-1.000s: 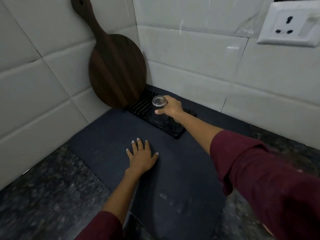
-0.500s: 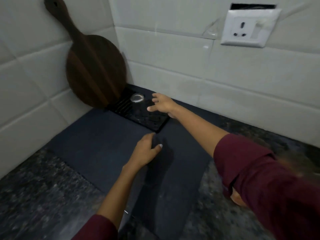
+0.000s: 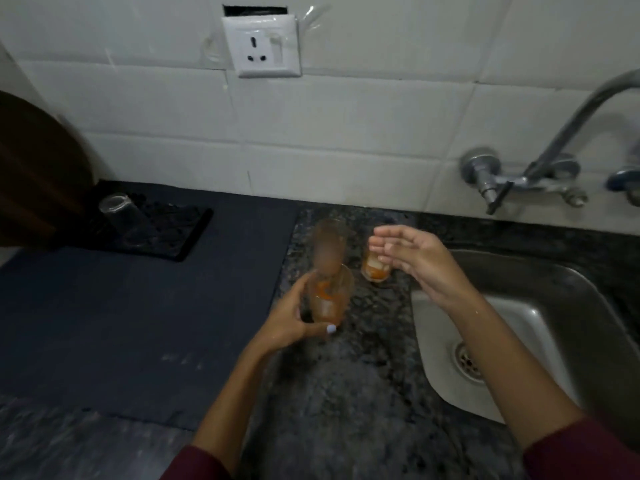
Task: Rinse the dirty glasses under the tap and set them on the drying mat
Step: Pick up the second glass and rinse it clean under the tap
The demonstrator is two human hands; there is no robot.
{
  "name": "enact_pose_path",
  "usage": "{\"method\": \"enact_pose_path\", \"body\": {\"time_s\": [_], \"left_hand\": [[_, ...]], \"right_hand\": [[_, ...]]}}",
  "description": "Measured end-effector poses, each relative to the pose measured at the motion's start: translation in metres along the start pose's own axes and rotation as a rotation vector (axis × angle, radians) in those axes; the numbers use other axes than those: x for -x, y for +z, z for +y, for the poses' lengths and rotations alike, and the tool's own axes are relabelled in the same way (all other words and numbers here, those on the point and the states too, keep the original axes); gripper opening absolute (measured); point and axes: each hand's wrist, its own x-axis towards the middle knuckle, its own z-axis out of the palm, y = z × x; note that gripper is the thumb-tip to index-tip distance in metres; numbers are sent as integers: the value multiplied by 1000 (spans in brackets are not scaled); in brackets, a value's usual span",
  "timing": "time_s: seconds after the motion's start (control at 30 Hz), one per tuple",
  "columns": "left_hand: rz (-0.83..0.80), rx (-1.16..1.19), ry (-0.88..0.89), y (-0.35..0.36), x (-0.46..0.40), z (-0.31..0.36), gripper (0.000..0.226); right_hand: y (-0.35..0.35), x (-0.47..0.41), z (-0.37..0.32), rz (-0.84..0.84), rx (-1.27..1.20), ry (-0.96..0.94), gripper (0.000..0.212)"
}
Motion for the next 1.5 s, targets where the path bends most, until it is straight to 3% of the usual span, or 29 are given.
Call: {"method": "enact_pose_path", "body": {"time_s": [0.2, 0.27, 0.37, 0.47, 0.63, 0.83, 0.97, 1.13, 1.3, 1.4, 1.5], "left_hand": [[305, 31, -5, 32, -6, 15, 67], [331, 11, -39, 34, -5, 19, 68], [259, -54, -61, 41, -7, 35, 74], [164, -130, -13, 65, -16, 63, 70], [47, -65, 81, 115, -52, 109, 69], [-56, 109, 64, 150, -98, 126, 77], [-98, 179, 26, 155, -112, 118, 86], [-157, 154, -5, 155, -121, 104, 85], [-198, 122, 1, 168, -125, 96, 80], [-229, 111, 29, 182, -129, 96, 80], [-235, 113, 69, 202, -134, 101, 66]], "right_hand": [[-62, 27, 28, 110, 13, 22, 22], [-82, 30, 30, 156, 55, 6, 23], [-113, 25, 31, 273, 157, -21, 26], [-141, 9, 22, 457, 417, -77, 31], [-165, -30, -12, 608, 783, -100, 38], [-167, -67, -20, 550, 905, -44, 60], [-170, -73, -12, 560, 1049, -122, 41], [-165, -73, -11, 514, 1236, -235, 46], [-161, -48, -11, 439, 1020, -182, 56], [-163, -5, 4, 465, 983, -261, 39], [-173, 39, 24, 415, 981, -377, 27]]}}
